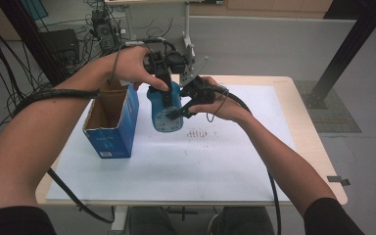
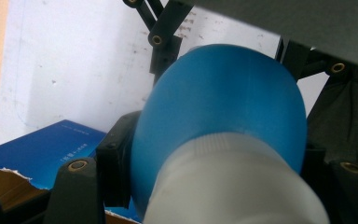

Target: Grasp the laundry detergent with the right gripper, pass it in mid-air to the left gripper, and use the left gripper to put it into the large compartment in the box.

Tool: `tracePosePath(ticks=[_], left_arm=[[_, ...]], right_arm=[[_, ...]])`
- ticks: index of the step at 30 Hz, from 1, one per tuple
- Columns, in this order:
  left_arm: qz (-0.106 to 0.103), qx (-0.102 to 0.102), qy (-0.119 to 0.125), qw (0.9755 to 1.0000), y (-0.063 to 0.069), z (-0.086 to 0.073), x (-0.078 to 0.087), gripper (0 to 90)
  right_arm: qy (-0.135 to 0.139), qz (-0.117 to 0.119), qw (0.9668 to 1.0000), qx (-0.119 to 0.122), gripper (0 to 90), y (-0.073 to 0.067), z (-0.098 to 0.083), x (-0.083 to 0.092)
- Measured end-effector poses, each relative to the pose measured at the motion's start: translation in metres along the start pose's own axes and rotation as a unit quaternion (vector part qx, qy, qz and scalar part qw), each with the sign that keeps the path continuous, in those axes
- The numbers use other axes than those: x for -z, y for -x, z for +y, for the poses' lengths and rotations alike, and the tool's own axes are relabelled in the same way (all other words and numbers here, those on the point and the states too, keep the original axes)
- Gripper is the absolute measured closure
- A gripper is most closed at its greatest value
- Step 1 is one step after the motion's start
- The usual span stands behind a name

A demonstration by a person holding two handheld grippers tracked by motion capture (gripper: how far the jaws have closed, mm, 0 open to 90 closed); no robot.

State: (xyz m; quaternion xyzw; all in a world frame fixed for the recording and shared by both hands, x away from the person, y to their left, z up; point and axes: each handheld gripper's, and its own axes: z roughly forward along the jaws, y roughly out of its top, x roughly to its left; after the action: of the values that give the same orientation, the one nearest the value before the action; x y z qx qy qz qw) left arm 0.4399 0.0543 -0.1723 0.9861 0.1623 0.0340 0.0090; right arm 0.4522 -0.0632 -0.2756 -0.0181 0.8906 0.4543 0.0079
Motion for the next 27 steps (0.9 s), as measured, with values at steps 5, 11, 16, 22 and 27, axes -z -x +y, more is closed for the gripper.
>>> tracePosePath(ticks=[5, 11, 16, 22, 27], left_arm=[[0.001, 0.004, 0.001, 1.0000, 0.000, -0.002, 0.000, 35.0], [0.006, 0.016, -0.003, 0.9999, -0.002, -0.004, 0.000, 35.0], [0.012, 0.040, -0.001, 0.9991, -0.006, -0.007, 0.006, 35.2], [0.014, 0.077, 0.002, 0.9969, -0.013, -0.011, 0.017, 35.2], [0.017, 0.113, -0.006, 0.9935, -0.018, -0.015, 0.027, 35.4]], right_arm=[[-0.004, -0.002, 0.9999, -0.010, 38.3, -0.001, -0.001, 0.001], [-0.027, 0.002, 0.9995, -0.016, 23.9, -0.004, -0.006, 0.000], [-0.042, 0.003, 0.9974, -0.059, 11.5, -0.004, -0.020, 0.009], [-0.092, -0.035, 0.9922, -0.076, 1.0, -0.004, -0.039, 0.029], [-0.123, -0.066, 0.9863, -0.088, 0.4, -0.008, -0.056, 0.052]])
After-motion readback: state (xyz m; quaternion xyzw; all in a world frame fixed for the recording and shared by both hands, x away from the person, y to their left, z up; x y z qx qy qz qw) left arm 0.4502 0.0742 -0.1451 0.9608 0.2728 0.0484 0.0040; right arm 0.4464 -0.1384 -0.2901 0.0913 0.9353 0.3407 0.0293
